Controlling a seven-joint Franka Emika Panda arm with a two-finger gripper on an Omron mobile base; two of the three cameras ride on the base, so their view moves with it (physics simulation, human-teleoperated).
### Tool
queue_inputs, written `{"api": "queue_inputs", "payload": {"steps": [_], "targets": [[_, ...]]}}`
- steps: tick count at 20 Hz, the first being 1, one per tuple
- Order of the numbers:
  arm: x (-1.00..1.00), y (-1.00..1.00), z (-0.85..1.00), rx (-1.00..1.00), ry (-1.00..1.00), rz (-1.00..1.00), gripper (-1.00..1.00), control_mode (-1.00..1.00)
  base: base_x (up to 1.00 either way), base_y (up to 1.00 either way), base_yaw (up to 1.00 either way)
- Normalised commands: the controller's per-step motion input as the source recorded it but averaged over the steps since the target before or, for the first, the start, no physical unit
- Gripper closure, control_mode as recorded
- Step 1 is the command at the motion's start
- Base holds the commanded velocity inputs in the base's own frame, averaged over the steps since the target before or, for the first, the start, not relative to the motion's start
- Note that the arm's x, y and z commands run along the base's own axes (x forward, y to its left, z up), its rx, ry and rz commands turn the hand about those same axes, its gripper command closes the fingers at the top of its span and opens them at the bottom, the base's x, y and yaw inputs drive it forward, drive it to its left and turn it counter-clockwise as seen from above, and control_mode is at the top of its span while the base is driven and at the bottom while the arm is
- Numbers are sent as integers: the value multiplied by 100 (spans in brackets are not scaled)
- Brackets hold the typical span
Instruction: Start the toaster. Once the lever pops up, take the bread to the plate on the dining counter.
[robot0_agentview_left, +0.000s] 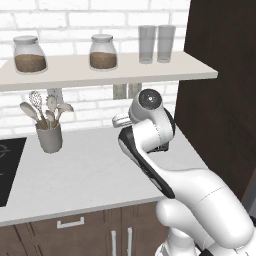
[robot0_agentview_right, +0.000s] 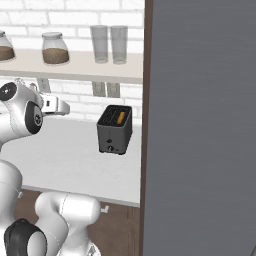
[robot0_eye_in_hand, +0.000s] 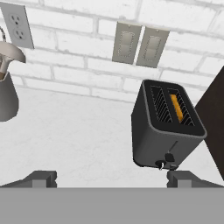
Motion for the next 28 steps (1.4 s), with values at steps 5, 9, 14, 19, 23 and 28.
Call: {"api": "queue_inputs", "payload": {"steps": [5, 9, 14, 19, 23, 28], "targets": [[0, 0, 0, 0, 0, 0, -100, -100, 0, 0, 0], [0, 0, 0, 0, 0, 0, -100, -100, 0, 0, 0], [0, 0, 0, 0, 0, 0, -100, -100, 0, 0, 0], [0, 0, 0, 0, 0, 0, -100, -100, 0, 0, 0], [0, 0, 0, 0, 0, 0, -100, -100, 0, 0, 0], [0, 0, 0, 0, 0, 0, -100, -100, 0, 0, 0]]}}
